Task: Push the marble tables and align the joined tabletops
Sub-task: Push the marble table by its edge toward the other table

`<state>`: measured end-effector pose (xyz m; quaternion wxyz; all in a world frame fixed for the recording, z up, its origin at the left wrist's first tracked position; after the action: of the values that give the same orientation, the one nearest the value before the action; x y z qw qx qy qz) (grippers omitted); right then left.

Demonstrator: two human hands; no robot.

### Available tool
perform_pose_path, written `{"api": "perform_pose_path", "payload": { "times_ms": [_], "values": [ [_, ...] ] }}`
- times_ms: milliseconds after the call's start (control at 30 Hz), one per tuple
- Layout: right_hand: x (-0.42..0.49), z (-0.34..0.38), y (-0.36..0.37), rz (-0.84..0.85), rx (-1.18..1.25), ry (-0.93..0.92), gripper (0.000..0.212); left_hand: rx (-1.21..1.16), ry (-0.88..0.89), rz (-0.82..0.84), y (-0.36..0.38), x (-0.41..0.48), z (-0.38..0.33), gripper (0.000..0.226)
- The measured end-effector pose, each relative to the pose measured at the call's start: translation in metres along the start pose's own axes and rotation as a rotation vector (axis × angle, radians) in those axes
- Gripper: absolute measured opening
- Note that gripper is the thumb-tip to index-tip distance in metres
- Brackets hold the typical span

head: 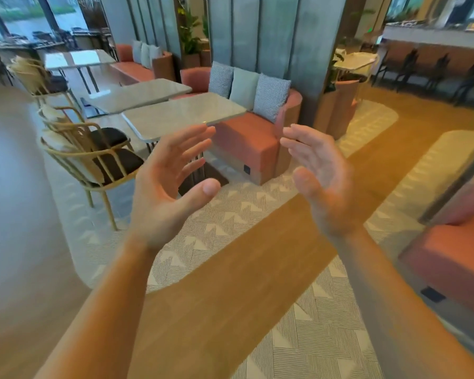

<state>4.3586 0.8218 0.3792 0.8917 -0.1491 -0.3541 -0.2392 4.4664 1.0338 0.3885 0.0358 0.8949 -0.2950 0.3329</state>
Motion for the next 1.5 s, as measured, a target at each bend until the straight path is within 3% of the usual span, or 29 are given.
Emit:
{"api": "perform_pose_path", "payload": {
  "times_ms": [233, 400, 733, 933, 1267, 1500],
  "values": [
    [0.105, -0.138, -0.014, 0.034, -0.018, 0.02, 0.086, 0.006, -0.041, 0.01, 0.014, 0.118, 0.118, 0.076],
    [0.214, -0.23, -0.016, 0.112, 0.031, 0.0, 0.088, 0.051, -0.045, -0.103, 0.012, 0.215, 0.185, 0.073],
    [0.367, -0.392, 0.021, 0.269, 0.132, -0.016, 0.089, 0.108, -0.079, -0.204, -0.007, 0.351, 0.316, 0.08],
    [0.465, -0.533, 0.054, 0.325, 0.09, 0.023, 0.094, 0.108, -0.123, -0.232, -0.036, 0.455, 0.451, 0.08],
    [0.588, -0.704, 0.077, 0.405, 0.101, 0.129, 0.086, 0.116, -0.257, -0.267, -0.054, 0.592, 0.607, 0.066],
    [0.645, -0.828, 0.104, 0.489, 0.163, 0.16, 0.087, 0.186, -0.33, -0.377, -0.048, 0.644, 0.695, 0.077]
  ]
}}
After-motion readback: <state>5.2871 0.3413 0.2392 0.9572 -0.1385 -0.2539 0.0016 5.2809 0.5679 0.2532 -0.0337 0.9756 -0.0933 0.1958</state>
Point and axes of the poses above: each hand's wrist, its own x-axis towards the middle knuckle, its own y-axis out of the palm, z = x × y, the point moved 2 cm from there along x, towards the middle knuckle, and after that the axes turned 2 degrees about -y, right-handed, at the moved point
